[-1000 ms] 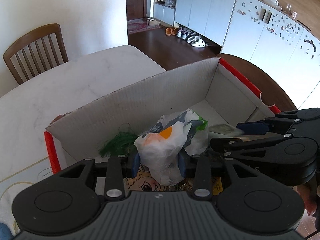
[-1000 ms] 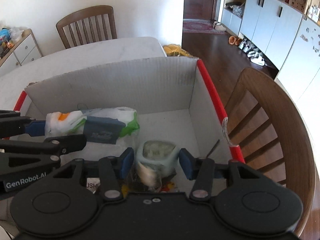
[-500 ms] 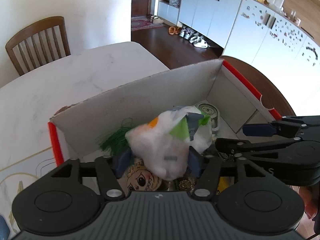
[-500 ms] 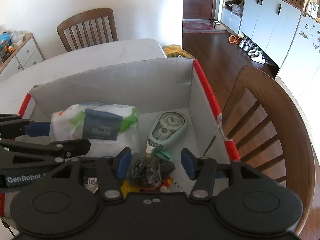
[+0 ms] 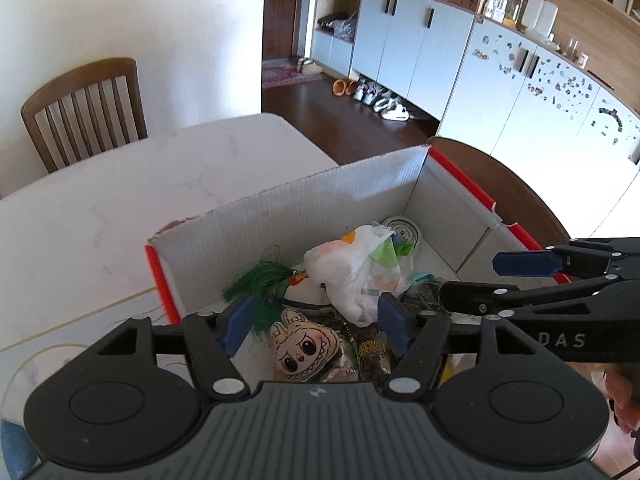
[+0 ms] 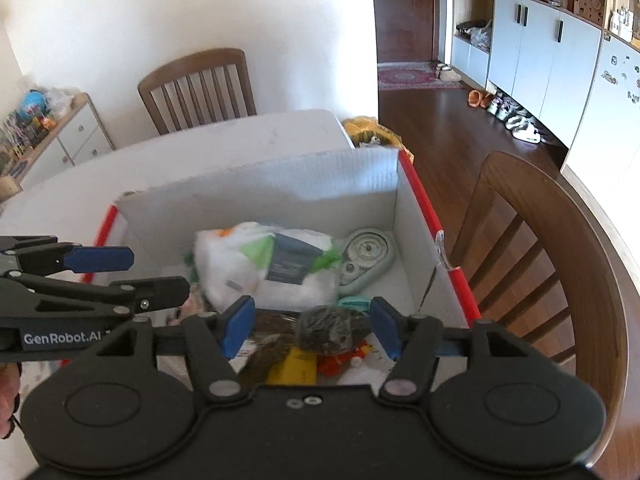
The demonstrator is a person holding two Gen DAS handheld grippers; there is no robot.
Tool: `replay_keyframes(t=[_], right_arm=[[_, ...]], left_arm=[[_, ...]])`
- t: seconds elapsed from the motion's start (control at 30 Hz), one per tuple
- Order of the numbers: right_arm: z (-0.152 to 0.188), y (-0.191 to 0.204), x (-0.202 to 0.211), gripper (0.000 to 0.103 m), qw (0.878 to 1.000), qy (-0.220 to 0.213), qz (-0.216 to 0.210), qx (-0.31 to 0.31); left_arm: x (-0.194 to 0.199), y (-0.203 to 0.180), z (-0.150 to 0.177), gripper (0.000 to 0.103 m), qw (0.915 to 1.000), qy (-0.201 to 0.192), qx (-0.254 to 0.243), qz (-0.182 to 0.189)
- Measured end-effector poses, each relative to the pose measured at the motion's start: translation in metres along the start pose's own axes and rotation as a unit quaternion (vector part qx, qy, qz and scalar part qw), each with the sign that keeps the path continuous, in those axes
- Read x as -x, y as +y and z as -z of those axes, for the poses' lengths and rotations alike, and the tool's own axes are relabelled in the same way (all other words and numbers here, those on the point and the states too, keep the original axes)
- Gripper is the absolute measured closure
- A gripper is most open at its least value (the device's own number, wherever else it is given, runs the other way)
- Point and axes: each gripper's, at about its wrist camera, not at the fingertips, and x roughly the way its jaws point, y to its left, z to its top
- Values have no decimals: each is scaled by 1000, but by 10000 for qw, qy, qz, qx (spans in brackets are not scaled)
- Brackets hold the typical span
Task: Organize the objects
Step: 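Withdraw both open grippers up from the shoebox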
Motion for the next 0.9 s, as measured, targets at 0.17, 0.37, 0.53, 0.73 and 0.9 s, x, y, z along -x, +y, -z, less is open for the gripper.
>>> replay_keyframes(t=[0.17,0.37,0.53,0.73,0.9], right_arm=[[5,11,24,35,9996,-284,-66,12],[12,29,49,32,9982,-590,-131,5],[18,45,69,29,9962,-857,-170,16],[26,60,90,22,9934,-1128,-206,-98],[35,71,100,16,9910,-1304,-223,-200]], left_arm=[[26,8,4,31,9997,-217,-92,90],[55,18,11,28,9987,-445,-180,193],[78,25,17,25,9973,-618,-327,226],[97,37,26,16,9960,-768,-330,314],[109,46,33,10,9951,-833,-334,407]])
